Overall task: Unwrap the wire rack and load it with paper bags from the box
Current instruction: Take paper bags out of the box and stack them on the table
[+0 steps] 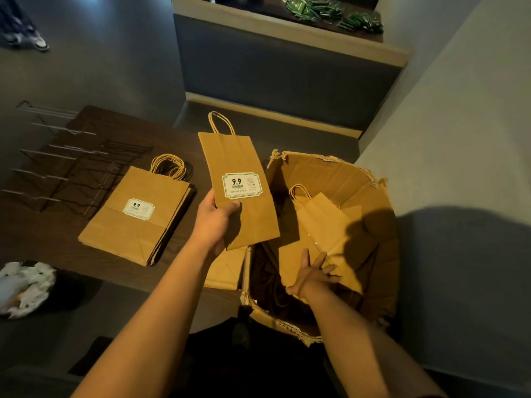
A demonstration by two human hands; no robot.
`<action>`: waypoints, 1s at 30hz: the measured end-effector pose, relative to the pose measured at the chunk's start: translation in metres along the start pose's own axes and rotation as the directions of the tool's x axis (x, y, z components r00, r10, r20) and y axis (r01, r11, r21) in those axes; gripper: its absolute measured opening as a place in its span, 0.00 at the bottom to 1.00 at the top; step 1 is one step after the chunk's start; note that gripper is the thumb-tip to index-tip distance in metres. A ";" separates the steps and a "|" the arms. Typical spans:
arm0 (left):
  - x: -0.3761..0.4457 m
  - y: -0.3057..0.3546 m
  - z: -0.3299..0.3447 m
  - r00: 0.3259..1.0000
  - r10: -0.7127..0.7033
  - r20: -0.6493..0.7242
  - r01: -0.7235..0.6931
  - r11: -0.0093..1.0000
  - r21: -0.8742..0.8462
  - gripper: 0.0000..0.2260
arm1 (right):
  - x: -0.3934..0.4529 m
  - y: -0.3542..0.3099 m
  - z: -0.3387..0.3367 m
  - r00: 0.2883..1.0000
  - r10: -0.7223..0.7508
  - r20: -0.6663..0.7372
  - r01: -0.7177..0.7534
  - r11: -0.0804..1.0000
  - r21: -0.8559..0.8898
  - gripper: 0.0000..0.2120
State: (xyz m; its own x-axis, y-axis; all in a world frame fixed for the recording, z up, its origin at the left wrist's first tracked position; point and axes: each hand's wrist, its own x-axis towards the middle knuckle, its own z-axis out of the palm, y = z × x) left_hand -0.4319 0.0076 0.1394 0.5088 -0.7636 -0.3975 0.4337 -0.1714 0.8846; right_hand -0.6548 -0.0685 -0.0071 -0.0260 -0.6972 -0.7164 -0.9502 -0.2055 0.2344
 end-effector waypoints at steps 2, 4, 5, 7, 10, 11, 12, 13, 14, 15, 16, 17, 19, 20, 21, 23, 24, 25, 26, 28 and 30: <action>-0.002 0.002 -0.005 1.000 0.011 0.007 -0.011 1.000 -0.022 0.19 | 0.003 -0.003 -0.003 0.999 -0.023 0.034 0.023 1.000 0.010 0.63; 0.000 0.003 -0.009 1.000 0.012 0.005 -0.011 0.999 -0.036 0.20 | 0.009 0.001 -0.011 0.995 -0.058 0.085 0.053 0.996 0.066 0.62; 0.001 0.002 -0.012 1.000 0.008 0.001 -0.008 0.999 -0.036 0.20 | 0.013 0.007 -0.015 0.990 -0.093 0.107 0.082 0.991 0.109 0.62; 0.003 0.001 -0.017 1.000 0.012 0.002 -0.012 1.000 -0.025 0.22 | 0.009 0.022 -0.027 0.969 -0.197 0.149 0.154 0.953 0.259 0.60; 0.003 0.004 -0.024 0.999 0.032 0.023 -0.033 0.999 0.030 0.32 | -0.005 0.052 -0.039 0.938 -0.309 0.157 0.199 0.852 0.484 0.46; 0.002 0.006 -0.027 0.999 0.030 0.024 -0.030 0.999 0.037 0.37 | -0.009 0.061 -0.043 0.943 -0.312 0.112 0.202 0.808 0.553 0.37; 0.000 0.009 -0.029 0.999 0.031 0.029 -0.032 0.999 0.039 0.41 | -0.018 0.069 -0.048 0.956 -0.292 0.031 0.207 0.745 0.634 0.25; 0.000 0.010 -0.031 0.999 0.029 0.029 -0.030 0.999 0.041 0.44 | -0.022 0.079 -0.052 0.960 -0.269 -0.071 0.244 0.688 0.684 0.15; -0.001 0.011 -0.033 0.999 0.033 0.040 -0.036 0.997 0.064 0.44 | -0.028 0.087 -0.058 0.960 -0.238 -0.147 0.269 0.648 0.712 0.11; -0.001 0.011 -0.035 0.997 0.044 0.059 -0.050 0.993 0.103 0.43 | -0.036 0.093 -0.066 0.955 -0.239 -0.176 0.291 0.632 0.718 0.09; -0.002 0.011 -0.037 0.995 0.057 0.087 -0.070 0.985 0.157 0.40 | -0.047 0.101 -0.074 0.948 -0.251 -0.195 0.311 0.607 0.731 0.10; -0.004 0.012 -0.038 0.991 0.069 0.115 -0.091 0.975 0.204 0.37 | -0.058 0.106 -0.082 0.943 -0.269 -0.197 0.316 0.531 0.786 0.11; -0.009 0.011 -0.039 0.989 0.044 0.144 -0.078 0.968 0.239 0.33 | -0.079 0.117 -0.093 0.925 -0.295 -0.240 0.333 0.323 0.886 0.13; -0.011 0.010 -0.040 0.988 0.029 0.153 -0.066 0.968 0.242 0.32 | -0.085 0.122 -0.096 0.920 -0.281 -0.273 0.338 0.217 0.916 0.15; -0.013 0.008 -0.040 0.987 0.013 0.159 -0.054 0.966 0.253 0.31 | -0.095 0.124 -0.099 0.910 -0.276 -0.309 0.342 0.080 0.936 0.17; -0.017 0.005 -0.040 0.986 -0.013 0.169 -0.031 0.967 0.252 0.29 | -0.110 0.121 -0.103 0.889 -0.300 -0.345 0.298 -0.194 0.935 0.19; -0.018 0.002 -0.038 0.984 -0.026 0.177 -0.012 0.977 0.211 0.27 | -0.112 0.114 -0.103 0.884 -0.326 -0.336 0.248 -0.284 0.926 0.20; -0.019 0.000 -0.036 0.982 -0.035 0.186 0.006 0.988 0.154 0.23 | -0.118 0.102 -0.105 0.871 -0.370 -0.325 0.218 -0.302 0.928 0.20; -0.020 -0.002 -0.034 0.982 -0.041 0.187 0.020 0.993 0.113 0.19 | -0.119 0.088 -0.103 0.863 -0.397 -0.313 0.225 -0.254 0.941 0.19; -0.023 -0.006 -0.028 0.983 -0.037 0.178 0.029 0.998 0.049 0.18 | -0.129 0.051 -0.098 0.871 -0.397 -0.290 0.287 -0.068 0.956 0.18; -0.025 -0.010 -0.025 0.982 -0.056 0.183 0.050 0.998 0.035 0.20 | -0.131 0.019 -0.085 0.861 -0.432 -0.267 0.347 0.115 0.931 0.16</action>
State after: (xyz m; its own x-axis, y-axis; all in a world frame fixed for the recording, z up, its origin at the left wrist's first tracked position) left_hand -0.4304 0.0443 0.1343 0.3393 -0.8539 -0.3946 0.4322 -0.2311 0.8717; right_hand -0.6435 -0.0392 0.1472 0.4711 -0.6954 -0.5427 -0.4079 0.3738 -0.8330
